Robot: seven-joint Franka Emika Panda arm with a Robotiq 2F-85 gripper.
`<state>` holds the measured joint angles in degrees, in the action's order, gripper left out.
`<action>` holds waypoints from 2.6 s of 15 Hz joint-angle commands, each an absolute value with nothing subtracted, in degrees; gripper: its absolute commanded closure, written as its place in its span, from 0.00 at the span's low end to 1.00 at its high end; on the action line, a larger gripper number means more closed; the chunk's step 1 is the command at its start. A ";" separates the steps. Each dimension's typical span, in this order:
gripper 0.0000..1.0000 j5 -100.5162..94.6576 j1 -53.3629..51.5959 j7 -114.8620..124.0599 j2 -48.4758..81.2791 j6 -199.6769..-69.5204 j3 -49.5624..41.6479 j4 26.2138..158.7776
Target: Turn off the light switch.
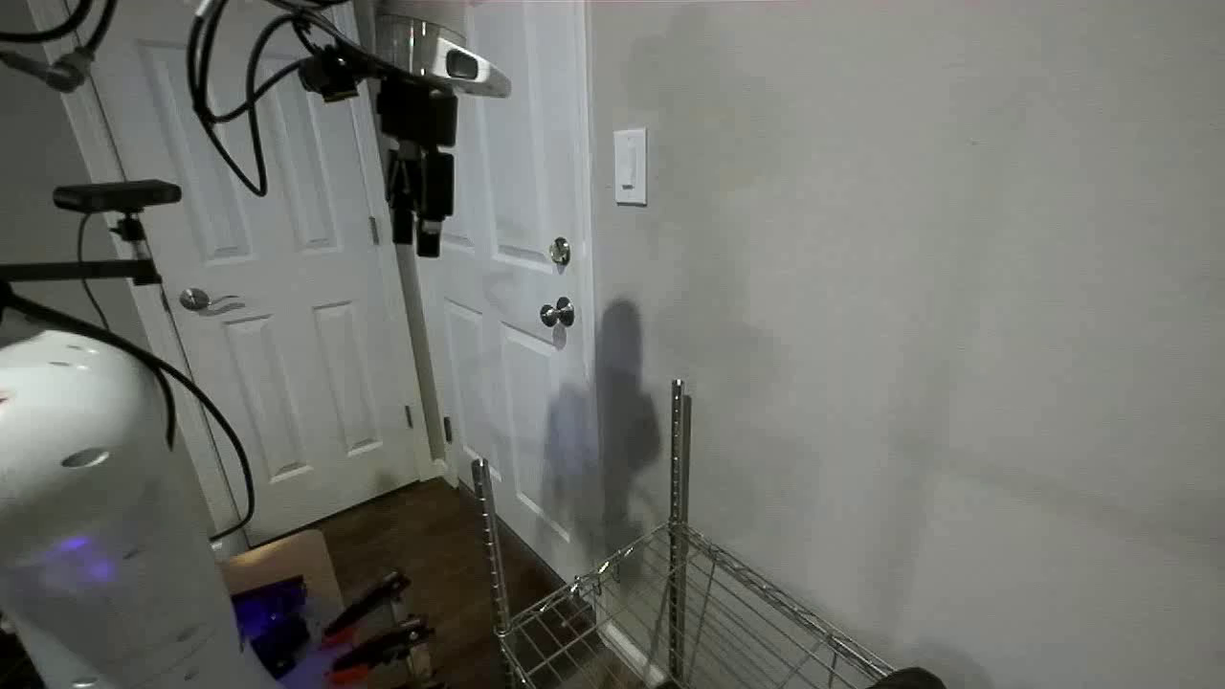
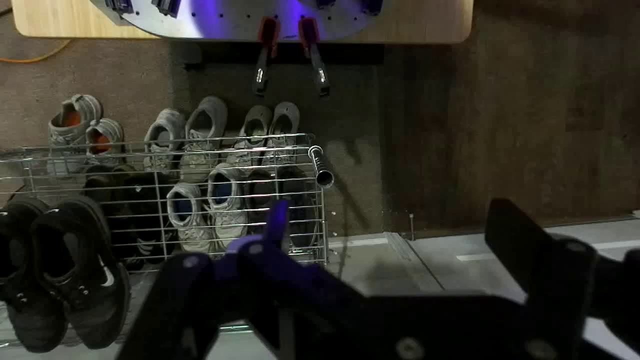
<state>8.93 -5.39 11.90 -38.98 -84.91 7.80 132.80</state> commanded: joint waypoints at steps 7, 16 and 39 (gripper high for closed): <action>0.00 9.14 -4.75 11.60 -38.97 -84.72 8.24 132.64; 0.00 11.05 -5.95 12.58 -38.74 -92.09 10.75 134.69; 0.00 0.35 -4.66 32.55 -28.36 -137.66 23.25 135.63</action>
<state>1.04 -3.74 32.09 -28.56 -137.77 24.08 135.70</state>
